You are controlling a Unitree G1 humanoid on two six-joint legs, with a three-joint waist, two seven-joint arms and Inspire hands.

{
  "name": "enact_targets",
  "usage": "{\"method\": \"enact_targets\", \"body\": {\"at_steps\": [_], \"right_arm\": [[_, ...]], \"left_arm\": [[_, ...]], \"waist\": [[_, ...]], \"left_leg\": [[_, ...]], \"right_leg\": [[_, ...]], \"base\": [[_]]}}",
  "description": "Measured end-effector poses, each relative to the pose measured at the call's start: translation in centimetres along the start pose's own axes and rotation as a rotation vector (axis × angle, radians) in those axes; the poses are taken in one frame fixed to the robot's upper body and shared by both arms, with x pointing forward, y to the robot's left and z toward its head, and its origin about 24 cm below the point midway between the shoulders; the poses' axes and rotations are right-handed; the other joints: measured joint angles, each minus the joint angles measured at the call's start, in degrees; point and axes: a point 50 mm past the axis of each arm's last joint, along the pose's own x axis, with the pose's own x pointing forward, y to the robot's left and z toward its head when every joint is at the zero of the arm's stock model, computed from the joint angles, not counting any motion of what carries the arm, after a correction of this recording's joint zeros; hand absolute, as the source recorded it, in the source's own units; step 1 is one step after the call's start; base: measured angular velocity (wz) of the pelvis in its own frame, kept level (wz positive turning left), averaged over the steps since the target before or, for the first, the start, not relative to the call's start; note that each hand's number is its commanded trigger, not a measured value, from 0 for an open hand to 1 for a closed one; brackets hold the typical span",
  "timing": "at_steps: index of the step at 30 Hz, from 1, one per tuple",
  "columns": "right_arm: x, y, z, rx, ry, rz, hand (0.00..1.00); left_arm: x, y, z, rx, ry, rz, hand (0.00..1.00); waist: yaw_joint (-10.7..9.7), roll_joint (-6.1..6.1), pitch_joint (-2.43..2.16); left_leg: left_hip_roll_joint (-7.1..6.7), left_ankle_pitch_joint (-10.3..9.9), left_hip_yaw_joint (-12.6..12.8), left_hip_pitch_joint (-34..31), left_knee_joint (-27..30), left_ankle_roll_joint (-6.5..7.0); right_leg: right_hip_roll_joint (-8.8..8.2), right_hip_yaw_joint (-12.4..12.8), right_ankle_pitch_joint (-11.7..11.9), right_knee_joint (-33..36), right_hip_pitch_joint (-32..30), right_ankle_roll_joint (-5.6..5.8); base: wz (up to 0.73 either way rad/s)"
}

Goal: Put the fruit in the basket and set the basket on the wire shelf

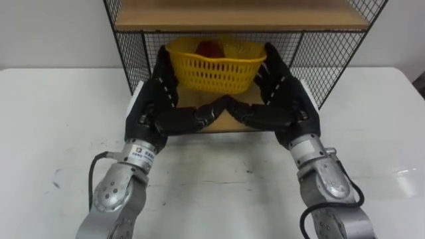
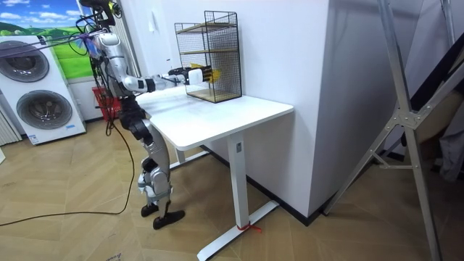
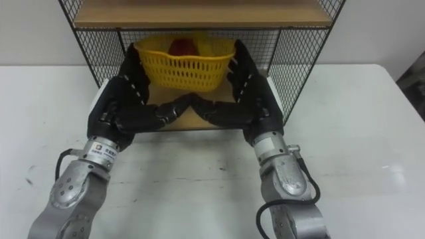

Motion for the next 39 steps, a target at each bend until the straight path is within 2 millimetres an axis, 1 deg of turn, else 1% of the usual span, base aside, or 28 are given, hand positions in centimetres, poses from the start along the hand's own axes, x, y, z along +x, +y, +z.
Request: {"method": "enact_targets", "body": {"at_steps": [2, 7, 9, 11, 14, 19, 22, 25, 26, 28, 30, 34, 39], "right_arm": [[0.0, -0.1, -0.4, 0.0, 0.019, -0.008, 0.0], [-0.1, -0.3, -0.9, -0.005, 0.05, -0.02, 0.0], [-0.2, -0.4, -1.3, -0.016, 0.075, -0.022, 0.0], [-0.4, -0.7, -2.2, -0.039, 0.128, -0.033, 0.0], [-0.6, -1.1, -3.1, -0.045, 0.189, -0.044, 0.0], [-0.4, -1.4, -3.6, -0.084, 0.216, -0.043, 0.0], [-0.5, -1.5, -4.0, -0.082, 0.236, -0.046, 0.0], [-0.7, -1.7, -4.5, -0.077, 0.262, -0.046, 0.0], [-0.8, -1.8, -4.7, -0.076, 0.27, -0.049, 0.0], [-0.9, -1.9, -5.0, -0.075, 0.281, -0.048, 0.0], [-0.9, -1.9, -5.0, -0.074, 0.285, -0.042, 0.0], [-1.0, -1.9, -5.2, -0.072, 0.293, -0.033, 0.0], [-1.0, -1.9, -5.2, -0.067, 0.293, -0.02, 0.0]], "left_arm": [[0.3, 0.1, -0.1, 0.02, 0.012, 0.0, 0.0], [0.3, 0.3, -1.1, 0.018, 0.055, 0.012, 0.0], [0.2, 0.5, -1.7, 0.017, 0.081, 0.022, 0.0], [0.1, 0.8, -2.9, 0.017, 0.138, 0.035, 0.0], [-0.2, 1.0, -4.0, 0.017, 0.204, 0.044, 0.0], [-0.1, 1.2, -4.3, 0.021, 0.225, 0.052, 0.0], [-0.1, 1.6, -4.8, 0.024, 0.243, 0.064, 0.0], [-0.3, 1.9, -5.3, 0.023, 0.261, 0.075, 0.0], [-0.4, 1.9, -5.4, 0.023, 0.267, 0.076, 0.0], [-0.5, 2.0, -5.5, 0.024, 0.275, 0.079, 0.0], [-0.6, 2.1, -5.6, 0.025, 0.28, 0.081, 0.0], [-0.8, 2.5, -5.8, 0.028, 0.288, 0.084, 0.0], [-1.0, 3.1, -5.7, 0.037, 0.293, 0.096, 0.0]], "waist": [[-0.1, 0.16, 0.02], [-0.6, 0.13, 0.03], [-0.5, 0.11, 0.01], [-0.5, 0.09, 0.0], [-0.2, 0.09, 0.0], [0.0, 0.03, -0.04], [0.1, 0.0, -0.06], [0.0, -0.07, -0.26], [0.1, -0.13, -0.66], [0.0, -0.33, -0.97], [0.0, -0.39, -1.01], [0.0, -0.52, -1.3], [0.0, -0.5, -1.28]], "left_leg": [[0.17, 0.0, 0.6, 0.2, -0.1, 0.0], [0.26, 0.1, 0.8, 0.9, -1.4, -0.2], [0.32, 0.3, 1.0, 1.0, -1.8, -0.31], [0.62, 0.4, 0.9, 1.0, -1.9, -0.5], [0.95, 0.5, 1.0, 0.7, -2.0, -0.59], [1.17, 0.7, 1.0, 0.7, -1.9, -0.84], [1.29, 0.7, 0.9, 1.9, -2.7, -0.94], [1.28, 0.9, 0.7, 3.1, -3.5, -1.06], [1.27, 1.2, 0.7, 3.2, -3.9, -1.08], [1.29, 1.3, 0.7, 3.5, -3.9, -1.14], [1.31, 1.3, 0.7, 3.9, -4.0, -1.2], [1.32, 1.3, 0.7, 4.0, -4.0, -1.2], [1.34, 1.3, 0.7, 4.5, -4.0, -1.21]], "right_leg": [[0.03, 0.5, 0.2, 0.0, 0.0, -0.07], [0.1, 0.5, 0.3, -0.1, 0.2, -0.22], [0.16, 0.5, 0.5, -0.5, 0.3, -0.38], [0.42, 0.2, 1.2, -2.0, 0.9, -0.54], [0.92, -0.1, 2.0, -3.1, 1.0, -0.68], [1.03, -0.1, 2.5, -4.1, 1.3, -0.88], [1.11, -0.5, 2.9, -5.1, 2.9, -0.99], [1.16, -0.7, 3.2, -5.9, 4.3, -1.05], [1.15, -0.8, 3.4, -6.1, 4.3, -1.08], [1.2, -0.8, 3.4, -6.1, 4.5, -1.1], [1.25, -0.8, 3.4, -6.1, 4.8, -1.12], [1.25, -0.9, 3.5, -6.3, 5.0, -1.19], [1.3, -0.9, 3.6, -6.9, 5.6, -1.22]], "base": [[-0.14], [-0.05], [-0.04], [0.0], [-0.03], [-0.01], [0.02], [0.0], [0.0], [0.0], [0.0], [0.0], [0.0]]}}
